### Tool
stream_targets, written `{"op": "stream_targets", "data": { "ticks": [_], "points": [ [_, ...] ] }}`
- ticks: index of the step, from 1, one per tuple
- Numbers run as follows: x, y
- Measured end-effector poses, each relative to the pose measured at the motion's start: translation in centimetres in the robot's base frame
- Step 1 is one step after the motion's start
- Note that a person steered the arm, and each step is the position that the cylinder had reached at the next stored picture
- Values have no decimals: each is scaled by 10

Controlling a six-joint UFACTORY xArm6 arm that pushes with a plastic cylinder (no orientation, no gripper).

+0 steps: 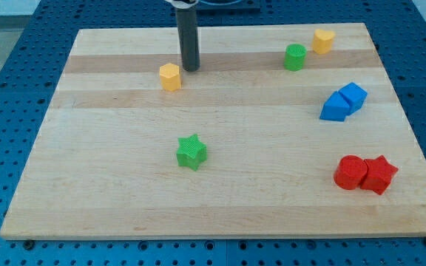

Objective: Move the yellow hexagon towards the bottom

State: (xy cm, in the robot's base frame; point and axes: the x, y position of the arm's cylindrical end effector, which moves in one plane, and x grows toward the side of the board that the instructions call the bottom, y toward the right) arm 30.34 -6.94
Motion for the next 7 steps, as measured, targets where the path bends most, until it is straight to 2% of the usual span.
{"op": "stream_targets", "data": {
  "ticks": [1,7],
  "points": [
    [4,-15],
    [125,-62]
  ]
}}
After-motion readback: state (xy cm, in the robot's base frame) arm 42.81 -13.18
